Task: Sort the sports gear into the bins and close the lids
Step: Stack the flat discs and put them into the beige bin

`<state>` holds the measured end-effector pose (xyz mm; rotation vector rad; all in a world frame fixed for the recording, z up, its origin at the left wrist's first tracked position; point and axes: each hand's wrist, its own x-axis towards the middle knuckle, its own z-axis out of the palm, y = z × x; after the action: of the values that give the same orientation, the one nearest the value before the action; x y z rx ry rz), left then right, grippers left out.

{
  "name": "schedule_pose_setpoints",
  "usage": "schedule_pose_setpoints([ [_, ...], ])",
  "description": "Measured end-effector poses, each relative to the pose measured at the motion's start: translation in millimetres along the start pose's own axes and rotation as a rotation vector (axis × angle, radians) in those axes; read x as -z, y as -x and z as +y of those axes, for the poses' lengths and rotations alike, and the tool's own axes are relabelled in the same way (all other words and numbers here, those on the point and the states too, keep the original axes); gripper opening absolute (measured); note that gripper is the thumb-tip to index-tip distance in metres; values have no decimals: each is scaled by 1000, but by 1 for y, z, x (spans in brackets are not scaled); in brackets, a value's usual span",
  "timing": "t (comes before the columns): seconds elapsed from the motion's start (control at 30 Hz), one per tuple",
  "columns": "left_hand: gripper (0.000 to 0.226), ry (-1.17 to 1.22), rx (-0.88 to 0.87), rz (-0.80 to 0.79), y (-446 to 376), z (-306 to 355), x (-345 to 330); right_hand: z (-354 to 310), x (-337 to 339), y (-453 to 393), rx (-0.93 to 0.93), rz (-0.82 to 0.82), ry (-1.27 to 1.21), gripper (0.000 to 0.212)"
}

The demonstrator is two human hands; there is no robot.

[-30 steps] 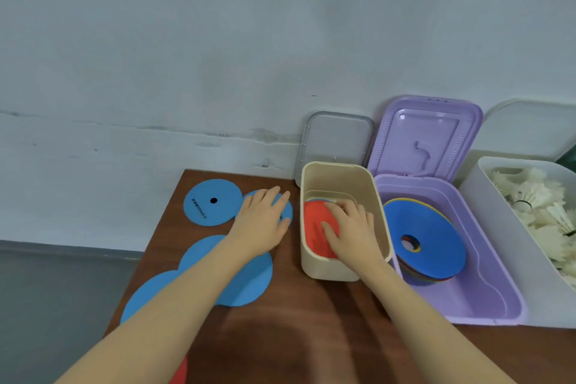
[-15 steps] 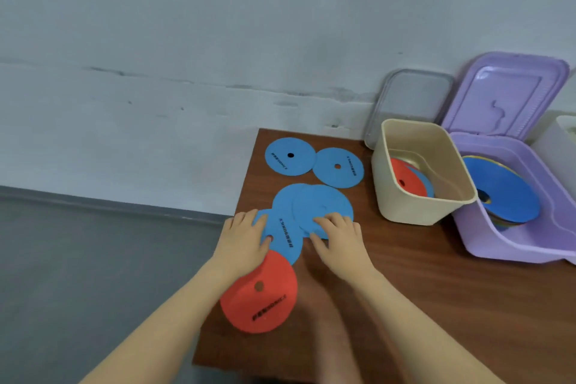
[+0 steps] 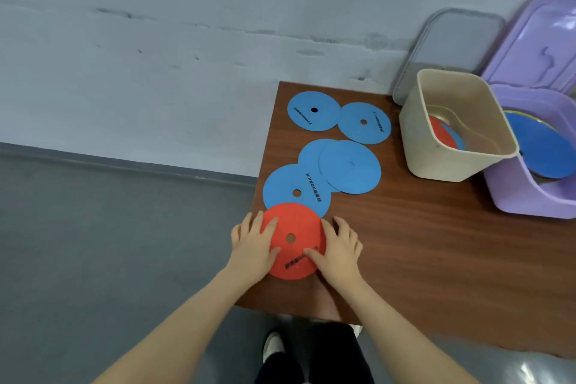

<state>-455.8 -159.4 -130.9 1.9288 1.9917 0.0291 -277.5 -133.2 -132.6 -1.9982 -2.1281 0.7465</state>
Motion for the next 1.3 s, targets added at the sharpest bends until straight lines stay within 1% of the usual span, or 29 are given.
schedule_pose_setpoints([
  [0.13, 70, 141, -35, 82, -6, 1, 3, 6, 3, -2, 33, 114, -133, 56],
  [0.2, 73, 187, -74, 108, -11, 2, 4, 11, 5, -2, 36, 150, -187, 51],
  [0.3, 73, 246, -138, 133, -25, 4, 7, 12, 7, -8, 12, 178, -268, 46],
  [0.4, 73, 253, -186, 167, -45, 8, 11, 11, 14, -23, 1, 186, -356, 42],
  [0.47, 72, 267, -191, 180, -58, 13, 17, 9, 23, -38, -6, 194, -383, 39],
  [0.53, 71, 299, -157, 207, -74, 19, 26, 6, 34, -56, -40, 197, -409, 37],
  [0.6, 73, 307, -84, 200, -91, 25, 32, 5, 42, -74, -60, 176, -412, 39],
  [0.63, 75, 274, -20, 179, -98, 28, 33, 6, 45, -83, -61, 151, -388, 41],
  [0.7, 79, 187, 167, 122, -106, 31, 32, 13, 49, -98, -56, 95, -313, 51],
  [0.77, 82, 184, 328, 89, -104, 37, 28, 23, 52, -110, -62, 66, -236, 62],
  [0.8, 81, 190, 367, 86, -102, 41, 24, 28, 55, -116, -77, 66, -201, 66],
  [0.87, 77, 190, 397, 93, -98, 51, 16, 37, 59, -126, -111, 70, -144, 71],
  [0.93, 74, 178, 415, 103, -98, 59, 10, 44, 62, -132, -116, 52, -94, 72],
  [1.07, 71, 177, 447, 108, -102, 67, 8, 47, 56, -127, 20, 7, -34, 63],
  [1.13, 71, 221, 441, 116, -103, 68, 9, 43, 48, -119, 58, -19, -15, 63],
  [1.3, 67, 281, 362, 121, -99, 74, 8, 28, 32, -105, -5, -32, -99, 68],
])
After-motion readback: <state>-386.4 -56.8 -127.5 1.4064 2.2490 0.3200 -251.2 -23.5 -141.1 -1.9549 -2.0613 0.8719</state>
